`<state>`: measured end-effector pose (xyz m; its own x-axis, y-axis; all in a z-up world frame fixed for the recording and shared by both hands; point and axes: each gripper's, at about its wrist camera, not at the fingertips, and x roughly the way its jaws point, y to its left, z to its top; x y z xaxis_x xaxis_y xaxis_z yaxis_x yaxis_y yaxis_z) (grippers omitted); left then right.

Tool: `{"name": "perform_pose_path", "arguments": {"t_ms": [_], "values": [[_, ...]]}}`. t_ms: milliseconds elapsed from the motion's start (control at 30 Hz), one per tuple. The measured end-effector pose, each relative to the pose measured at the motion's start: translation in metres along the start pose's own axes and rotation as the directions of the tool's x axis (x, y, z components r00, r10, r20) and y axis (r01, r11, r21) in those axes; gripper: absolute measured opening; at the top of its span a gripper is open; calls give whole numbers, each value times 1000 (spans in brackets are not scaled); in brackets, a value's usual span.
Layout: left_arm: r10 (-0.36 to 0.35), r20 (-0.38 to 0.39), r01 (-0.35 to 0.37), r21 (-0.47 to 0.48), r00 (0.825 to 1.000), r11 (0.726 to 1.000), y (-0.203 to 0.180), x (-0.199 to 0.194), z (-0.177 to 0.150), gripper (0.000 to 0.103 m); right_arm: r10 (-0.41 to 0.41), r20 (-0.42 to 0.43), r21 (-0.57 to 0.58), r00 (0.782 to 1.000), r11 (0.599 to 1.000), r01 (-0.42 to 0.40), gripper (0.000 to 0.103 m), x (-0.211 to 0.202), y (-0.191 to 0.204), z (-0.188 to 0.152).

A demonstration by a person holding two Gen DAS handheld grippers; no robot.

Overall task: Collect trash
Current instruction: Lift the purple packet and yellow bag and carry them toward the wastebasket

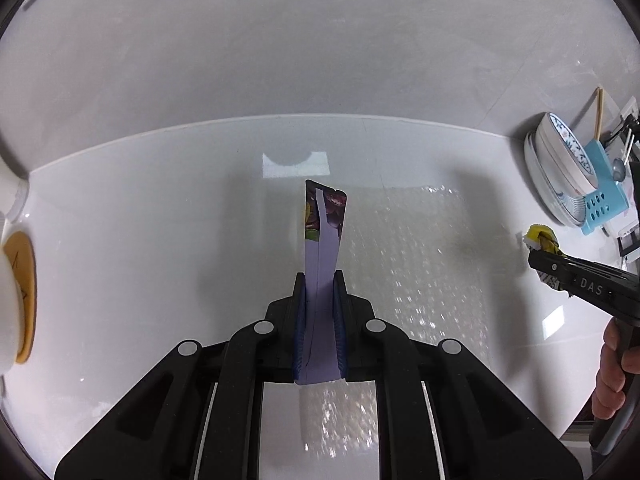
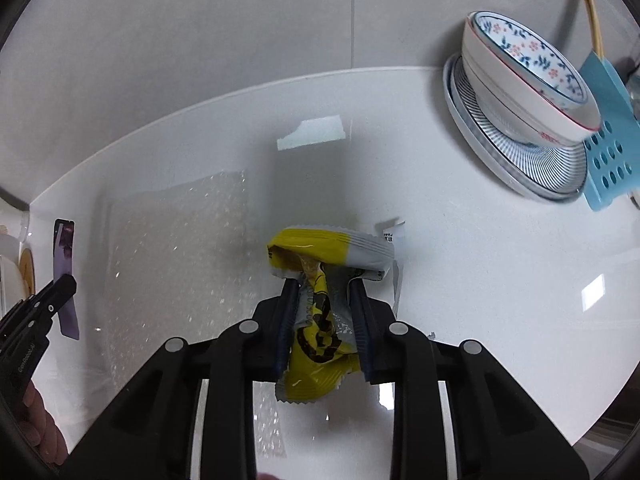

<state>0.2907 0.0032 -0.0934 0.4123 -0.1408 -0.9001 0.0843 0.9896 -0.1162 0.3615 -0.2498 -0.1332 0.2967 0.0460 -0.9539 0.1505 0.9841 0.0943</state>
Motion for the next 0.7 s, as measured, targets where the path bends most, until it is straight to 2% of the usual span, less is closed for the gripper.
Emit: {"name": "perform_pose_path", "arguments": {"t_ms": [267, 700], "values": [[-20, 6, 20, -14, 1000, 1000, -13, -31, -30, 11, 3, 61, -15, 998, 1000, -2, 25, -43, -14, -26], [-29, 35, 30, -28, 999, 999, -54, -83, -97, 11, 8, 110, -75, 994, 997, 0, 24, -96, -27, -107]]}}
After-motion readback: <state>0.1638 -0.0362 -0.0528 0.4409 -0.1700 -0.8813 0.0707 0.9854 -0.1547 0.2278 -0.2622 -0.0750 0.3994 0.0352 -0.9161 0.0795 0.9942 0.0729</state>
